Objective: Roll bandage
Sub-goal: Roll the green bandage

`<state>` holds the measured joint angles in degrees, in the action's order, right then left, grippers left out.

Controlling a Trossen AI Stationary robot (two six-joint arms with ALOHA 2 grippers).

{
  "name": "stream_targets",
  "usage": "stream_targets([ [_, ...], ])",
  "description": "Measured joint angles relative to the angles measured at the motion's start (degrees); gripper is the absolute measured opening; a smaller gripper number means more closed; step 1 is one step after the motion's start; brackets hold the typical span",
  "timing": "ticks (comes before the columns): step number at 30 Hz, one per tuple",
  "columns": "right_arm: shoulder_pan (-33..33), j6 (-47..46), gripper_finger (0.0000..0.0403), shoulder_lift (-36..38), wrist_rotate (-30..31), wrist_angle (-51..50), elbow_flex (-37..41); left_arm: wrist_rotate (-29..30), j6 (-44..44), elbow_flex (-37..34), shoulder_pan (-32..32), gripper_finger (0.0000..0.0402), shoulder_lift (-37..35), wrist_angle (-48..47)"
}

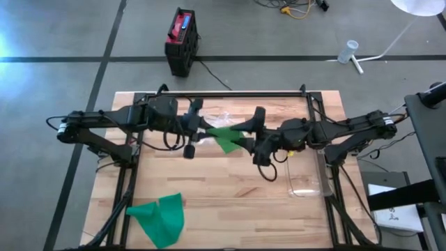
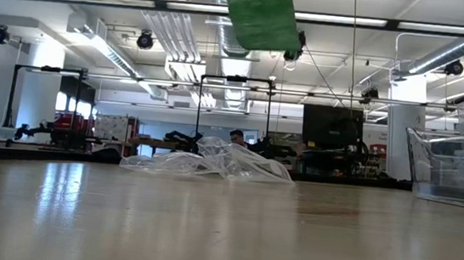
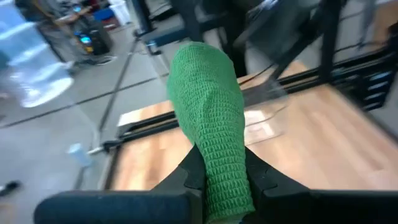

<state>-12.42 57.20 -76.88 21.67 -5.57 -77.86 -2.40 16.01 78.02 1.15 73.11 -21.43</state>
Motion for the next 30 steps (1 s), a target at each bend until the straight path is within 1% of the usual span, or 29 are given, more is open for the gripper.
stream_targets([
  [3, -0.10, -9.04, 0.0271, 0.24, -0.52, -0.22, -2.14, 2.19, 3.99, 0.07, 0.09, 0.0034, 0.10, -0.24],
  [5, -0.08, -14.04, 0.0283, 0.22, -1.82, -2.37, -3.88, 3.93, 5.76, 0.07, -0.40, 0.0036, 0.12, -0.20],
  [7, 0.09, -18.78, 0.0289, 0.18, -4.05, -5.02, -5.59, 5.89, 6.18, 0.23, -0.53, 0.0036, 0.32, 0.44],
  [10, 0.75, -23.24, 0.0287, -0.27, -7.24, -6.81, -6.96, 6.76, 7.41, 0.24, -0.68, 0.0034, 0.50, 0.49],
  [14, 1.92, -22.95, 0.0271, -0.55, -7.22, -10.45, -6.72, 6.32, 7.80, 0.24, -1.50, 0.0035, 0.58, 2.34],
  [18, 3.50, -22.63, 0.0252, -1.36, -5.54, -10.56, -6.39, 6.39, 7.89, 0.24, -1.66, 0.0038, 0.58, 1.80],
  [22, 4.37, -21.29, 0.0238, -1.23, -5.18, -10.37, -6.39, 6.45, 8.13, 0.24, -1.75, 0.0038, 0.58, 1.55],
  [30, 5.35, -24.48, 0.0219, -1.22, -6.45, -15.14, -6.41, 6.21, 7.35, 1.85, -1.85, 0.0040, 0.52, 0.62],
])
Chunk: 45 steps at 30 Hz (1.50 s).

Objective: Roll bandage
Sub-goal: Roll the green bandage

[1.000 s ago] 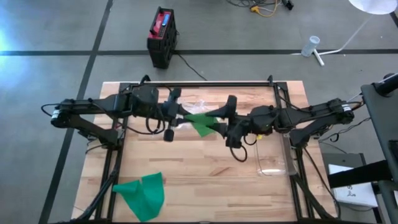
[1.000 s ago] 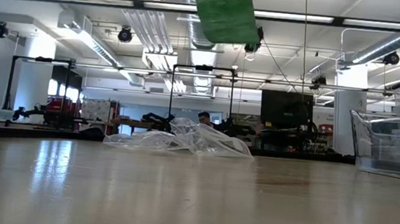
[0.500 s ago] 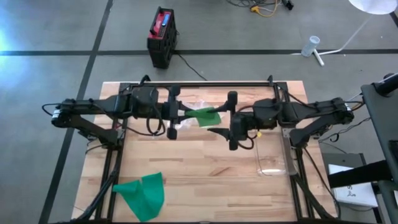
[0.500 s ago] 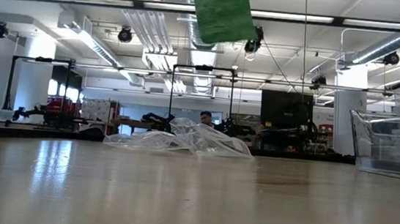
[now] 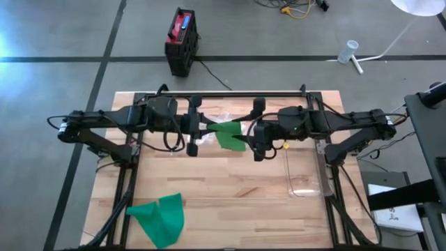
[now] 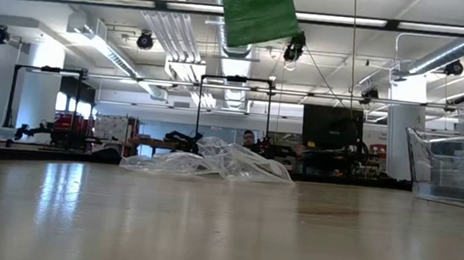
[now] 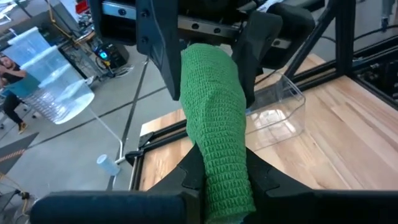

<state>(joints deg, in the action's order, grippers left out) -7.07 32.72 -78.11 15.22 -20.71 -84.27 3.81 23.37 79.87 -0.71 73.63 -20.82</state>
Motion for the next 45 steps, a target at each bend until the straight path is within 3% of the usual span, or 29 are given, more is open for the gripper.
stream_targets([
  [9, -0.17, -1.06, 0.0213, 0.79, 1.08, -1.54, -1.60, 0.04, -1.41, 0.42, -0.24, 0.0040, -1.20, 0.02],
  [16, -0.17, -2.05, 0.0245, 0.85, 0.43, -1.34, -3.87, 0.24, -1.53, 0.40, -0.22, 0.0040, -1.30, -0.61],
  [21, -0.17, -3.23, 0.0273, -0.08, -4.87, 1.42, -3.85, 0.22, -1.43, 0.38, -0.22, 0.0040, -1.13, -0.63],
  [26, 0.46, -5.04, 0.0273, -1.85, -4.64, 5.00, -3.85, 0.22, -1.39, 0.33, -0.22, 0.0040, -0.93, -0.74],
  [35, 1.29, -4.93, 0.0199, -3.39, -1.25, 3.95, -3.85, 0.20, -1.39, 0.31, -0.22, 0.0040, -1.20, -0.79],
  [45, 1.25, -5.87, 0.0056, -3.32, -1.03, 3.78, -3.79, 0.15, -3.35, 0.18, -0.22, 0.0053, -1.28, 0.39],
])
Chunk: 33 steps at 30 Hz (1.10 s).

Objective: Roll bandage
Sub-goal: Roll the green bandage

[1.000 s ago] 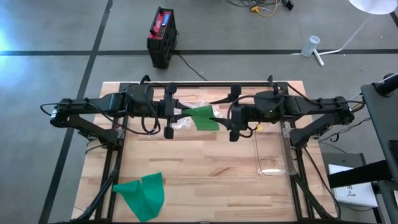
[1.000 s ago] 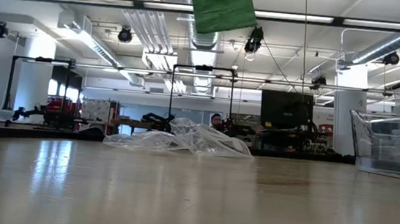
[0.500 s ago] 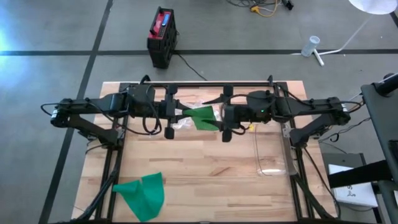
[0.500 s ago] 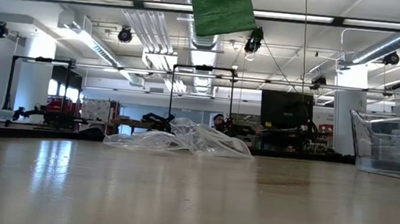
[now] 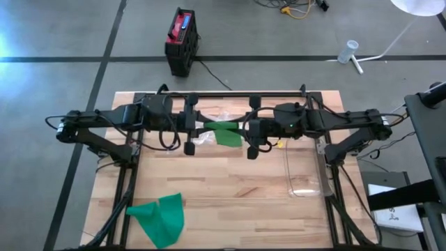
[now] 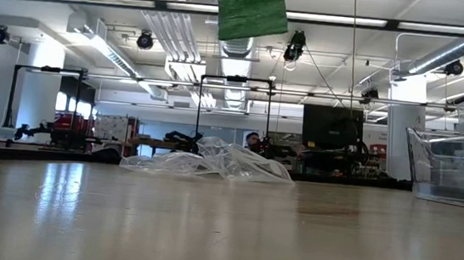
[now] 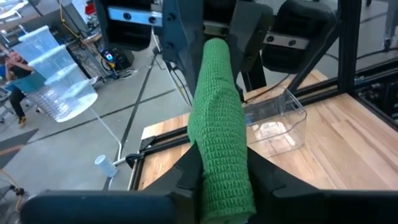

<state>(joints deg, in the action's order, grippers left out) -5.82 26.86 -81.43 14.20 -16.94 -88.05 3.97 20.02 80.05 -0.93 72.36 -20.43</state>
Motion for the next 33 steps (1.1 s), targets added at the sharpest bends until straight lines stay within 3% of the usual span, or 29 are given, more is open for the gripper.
stream_targets([
  [3, -0.02, -1.00, 0.0031, 0.09, -0.03, 0.10, 0.05, 0.02, 0.63, 0.00, 0.00, 0.0077, -0.11, 0.81],
  [11, -0.02, -2.94, 0.0031, 2.52, -0.76, 8.66, 6.75, -0.15, -0.12, -2.68, 0.00, 0.0160, -2.95, 3.34],
  [18, 0.13, -4.55, 0.0031, 5.67, -2.83, 29.42, 17.83, -0.11, -1.12, -15.05, 0.00, 0.0208, -5.13, 20.37],
  [22, 0.23, -6.70, 0.0031, 5.72, -4.33, 35.82, 20.68, 0.12, -1.09, -20.28, 0.22, 0.0217, -4.60, 30.01],
  [26, 0.48, -8.36, 0.0033, 5.79, -4.24, 36.66, 21.46, 1.30, -1.26, -22.73, 0.77, 0.0182, -4.33, 35.45],
  [31, 0.50, -10.43, 0.0031, 5.69, -7.01, 39.03, 22.18, 4.55, -1.57, -23.39, 1.53, 0.0038, -3.55, 39.43],
  [33, 0.46, -10.48, 0.0031, 5.38, -7.32, 40.80, 22.85, 4.55, -1.70, -23.39, 1.86, 0.0014, -3.12, 40.07],
])
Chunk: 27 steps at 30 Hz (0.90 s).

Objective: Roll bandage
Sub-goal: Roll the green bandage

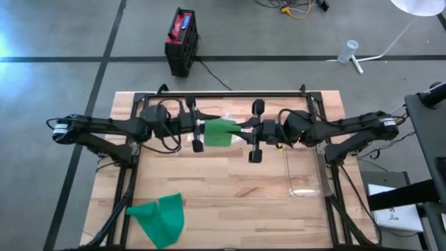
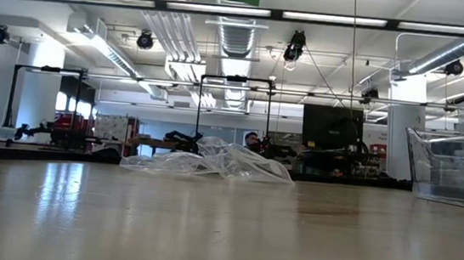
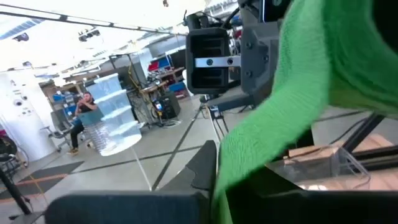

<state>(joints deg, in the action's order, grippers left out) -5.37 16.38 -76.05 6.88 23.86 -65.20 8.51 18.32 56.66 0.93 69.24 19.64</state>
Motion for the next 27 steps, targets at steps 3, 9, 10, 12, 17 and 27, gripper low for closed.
stream_targets([
  [3, 0.02, -0.36, 0.0032, -0.09, 0.02, 3.23, 1.10, 0.00, 0.19, -0.20, 0.49, 0.0010, 0.61, 0.28],
  [9, 0.04, -3.42, 0.0031, 1.02, -1.35, 9.33, 3.15, -0.02, -0.60, -2.35, 1.70, 0.0001, 1.64, 2.14],
  [10, 0.04, -3.50, 0.0031, 1.30, -1.16, 9.43, 3.40, -0.05, -0.81, -2.85, 1.89, 0.0001, 1.68, 2.69],
  [12, 0.04, -3.30, 0.0032, 1.79, 1.08, 9.52, 3.60, -0.03, -0.86, -3.78, 2.07, 0.0001, 1.68, 3.28],
  [17, 0.07, 1.29, 0.0031, 2.31, 8.39, 9.62, 3.66, -0.05, -1.52, -4.61, 1.93, 0.0000, 1.72, 3.50],
  [27, 0.13, 3.75, 0.0031, 1.66, 12.45, 10.38, 3.62, 0.46, -1.83, -4.26, 1.87, 0.0013, 1.61, 6.85],
])
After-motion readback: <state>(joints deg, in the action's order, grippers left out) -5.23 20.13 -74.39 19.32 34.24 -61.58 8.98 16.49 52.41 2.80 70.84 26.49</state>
